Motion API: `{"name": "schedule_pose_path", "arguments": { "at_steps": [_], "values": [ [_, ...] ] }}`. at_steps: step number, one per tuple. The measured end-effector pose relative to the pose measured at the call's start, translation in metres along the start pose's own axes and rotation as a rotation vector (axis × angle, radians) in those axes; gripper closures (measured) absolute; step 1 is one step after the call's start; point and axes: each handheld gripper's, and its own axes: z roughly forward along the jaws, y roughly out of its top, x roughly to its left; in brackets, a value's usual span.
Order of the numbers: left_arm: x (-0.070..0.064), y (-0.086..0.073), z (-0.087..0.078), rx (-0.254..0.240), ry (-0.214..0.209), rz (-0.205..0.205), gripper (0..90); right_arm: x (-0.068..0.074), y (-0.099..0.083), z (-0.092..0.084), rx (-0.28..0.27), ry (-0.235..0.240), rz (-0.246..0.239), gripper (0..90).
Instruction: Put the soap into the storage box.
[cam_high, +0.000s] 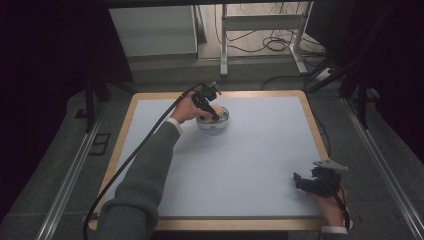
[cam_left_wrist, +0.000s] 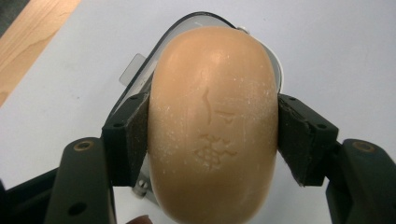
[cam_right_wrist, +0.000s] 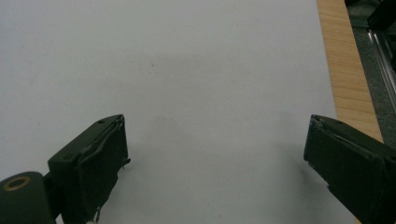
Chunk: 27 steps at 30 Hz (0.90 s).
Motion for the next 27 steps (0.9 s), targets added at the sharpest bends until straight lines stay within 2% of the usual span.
{"name": "schedule_pose_path", "arguments": {
  "at_steps": [9,12,13,20,23,27],
  "values": [
    [0.004,-0.001,0.010,0.025,-0.007,-0.006,32.4,-0.001,-0.001,-0.001,-0.002,-0.005,0.003,6.1],
    [0.004,-0.001,0.008,0.002,-0.003,-0.013,30.5,-0.001,-0.001,0.000,0.000,-0.006,0.001,6.1],
    [0.004,0.000,0.003,-0.025,-0.023,-0.022,29.9,-0.001,-0.002,0.000,0.000,-0.007,-0.002,6.1],
    [-0.004,-0.002,-0.013,-0.052,-0.019,-0.008,25.8,-0.001,-0.001,0.000,-0.002,-0.006,-0.004,6.1],
    [-0.008,-0.007,-0.021,-0.081,-0.025,-0.008,25.4,-0.001,-0.001,-0.001,-0.003,-0.005,-0.006,6.1],
    [-0.013,-0.018,-0.030,-0.092,-0.013,-0.001,24.4,0.000,-0.001,-0.001,-0.002,-0.006,-0.005,6.1]
  ]
}}
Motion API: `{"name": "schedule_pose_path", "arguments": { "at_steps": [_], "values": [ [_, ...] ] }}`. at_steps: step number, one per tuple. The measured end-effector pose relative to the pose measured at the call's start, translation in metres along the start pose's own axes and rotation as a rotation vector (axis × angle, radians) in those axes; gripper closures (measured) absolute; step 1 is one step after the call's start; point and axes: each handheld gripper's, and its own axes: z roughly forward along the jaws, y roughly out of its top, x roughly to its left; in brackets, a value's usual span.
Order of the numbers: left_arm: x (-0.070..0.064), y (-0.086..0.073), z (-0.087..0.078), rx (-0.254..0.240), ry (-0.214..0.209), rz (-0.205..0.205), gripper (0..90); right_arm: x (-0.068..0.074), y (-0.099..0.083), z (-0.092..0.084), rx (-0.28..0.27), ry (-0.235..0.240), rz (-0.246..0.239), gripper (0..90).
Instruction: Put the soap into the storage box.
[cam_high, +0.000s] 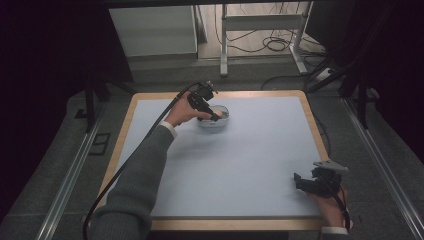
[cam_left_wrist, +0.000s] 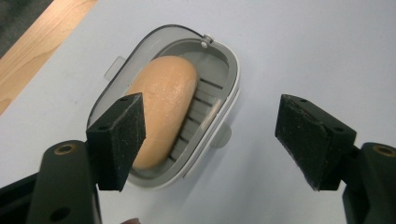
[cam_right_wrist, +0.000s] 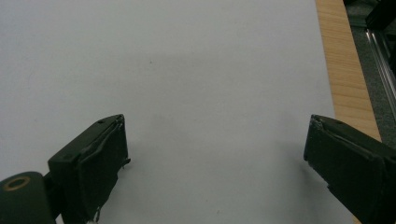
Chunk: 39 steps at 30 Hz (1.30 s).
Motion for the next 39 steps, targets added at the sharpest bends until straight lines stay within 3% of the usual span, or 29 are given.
{"name": "schedule_pose_path", "arguments": {
  "at_steps": [10,14,18,19,20,21,22,25,29,30,34,39],
  "values": [
    [-0.014,-0.032,-0.026,-0.057,0.024,-0.012,19.9,0.003,0.002,0.001,-0.001,0.002,-0.007,6.1],
    [-0.027,-0.056,-0.039,-0.086,0.016,-0.028,19.0,0.004,0.002,0.000,-0.003,0.005,-0.007,6.1],
    [-0.041,-0.080,-0.044,-0.119,-0.005,-0.017,18.1,0.005,0.003,0.000,-0.007,0.007,-0.012,6.1],
    [-0.041,-0.080,-0.044,-0.119,-0.005,-0.017,18.1,0.005,0.003,0.000,-0.007,0.007,-0.012,6.1],
    [-0.046,-0.094,-0.045,-0.130,-0.011,-0.028,18.1,0.005,0.003,-0.001,-0.009,0.006,-0.011,6.1],
    [-0.046,-0.094,-0.045,-0.130,-0.011,-0.028,18.0,0.005,0.003,-0.001,-0.009,0.007,-0.009,6.1],
    [-0.052,-0.106,-0.046,-0.135,-0.001,-0.039,18.0,0.006,0.003,-0.001,-0.009,0.010,-0.010,6.1],
    [-0.059,-0.124,-0.048,-0.138,0.017,-0.056,17.7,0.007,0.003,-0.001,-0.011,0.013,-0.015,6.1],
    [-0.065,-0.142,-0.052,-0.163,0.000,-0.085,17.3,0.008,0.004,-0.002,-0.015,0.016,-0.017,6.1],
    [-0.068,-0.154,-0.055,-0.180,0.002,-0.100,17.3,0.007,0.004,-0.003,-0.018,0.018,-0.019,6.1],
    [-0.074,-0.181,-0.058,-0.198,0.025,-0.139,17.2,0.007,0.004,-0.003,-0.017,0.016,-0.016,6.1],
    [-0.079,-0.210,-0.056,-0.184,0.061,-0.181,17.2,0.008,0.004,-0.002,-0.013,0.013,-0.015,6.1]
  ]
}}
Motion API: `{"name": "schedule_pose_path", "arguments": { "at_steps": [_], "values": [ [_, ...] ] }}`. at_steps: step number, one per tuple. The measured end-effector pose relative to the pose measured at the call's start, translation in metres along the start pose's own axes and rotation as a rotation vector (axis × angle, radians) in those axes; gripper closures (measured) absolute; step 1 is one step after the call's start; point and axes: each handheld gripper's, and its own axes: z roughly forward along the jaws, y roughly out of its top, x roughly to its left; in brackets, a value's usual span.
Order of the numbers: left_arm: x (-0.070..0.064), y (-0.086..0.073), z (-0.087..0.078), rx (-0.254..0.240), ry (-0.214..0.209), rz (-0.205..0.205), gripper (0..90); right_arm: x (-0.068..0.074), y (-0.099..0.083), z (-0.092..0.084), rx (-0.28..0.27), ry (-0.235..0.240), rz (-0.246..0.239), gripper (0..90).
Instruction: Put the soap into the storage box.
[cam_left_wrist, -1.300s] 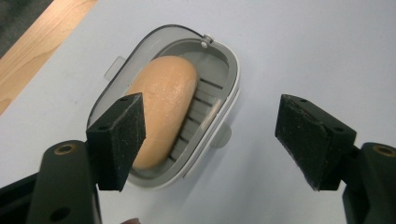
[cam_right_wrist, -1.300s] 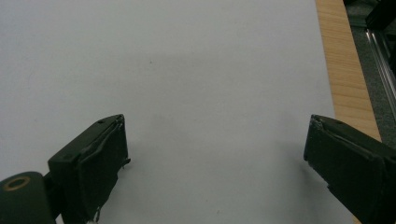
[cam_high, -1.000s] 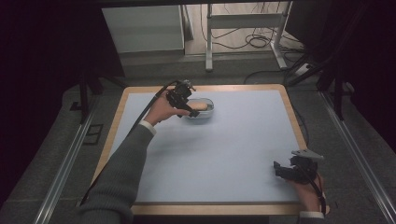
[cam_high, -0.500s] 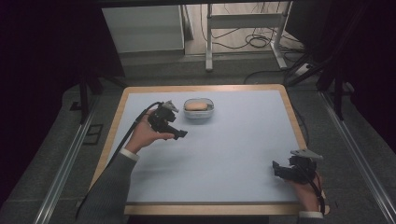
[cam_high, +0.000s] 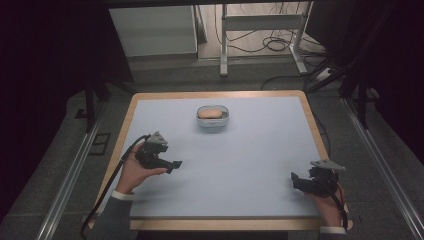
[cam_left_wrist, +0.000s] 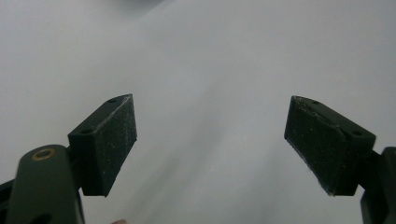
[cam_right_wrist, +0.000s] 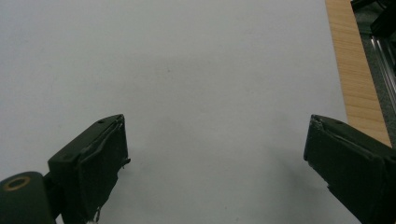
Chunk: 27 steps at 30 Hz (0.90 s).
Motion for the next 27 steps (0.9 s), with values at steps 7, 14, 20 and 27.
{"name": "schedule_pose_path", "arguments": {
  "at_steps": [7,14,20,27],
  "values": [
    [0.002,-0.032,0.001,0.002,0.031,-0.058,16.7,0.001,0.000,0.000,-0.002,0.001,-0.006,6.1],
    [0.008,-0.046,-0.002,-0.007,0.056,-0.100,16.5,-0.001,0.000,-0.002,-0.010,-0.004,0.004,6.1],
    [0.008,-0.045,-0.002,-0.029,0.051,-0.106,16.4,0.000,0.000,-0.002,-0.012,0.002,-0.004,6.1],
    [0.008,-0.046,-0.003,-0.040,0.055,-0.123,16.0,0.000,0.002,-0.005,-0.041,0.001,-0.007,6.0]
  ]
}}
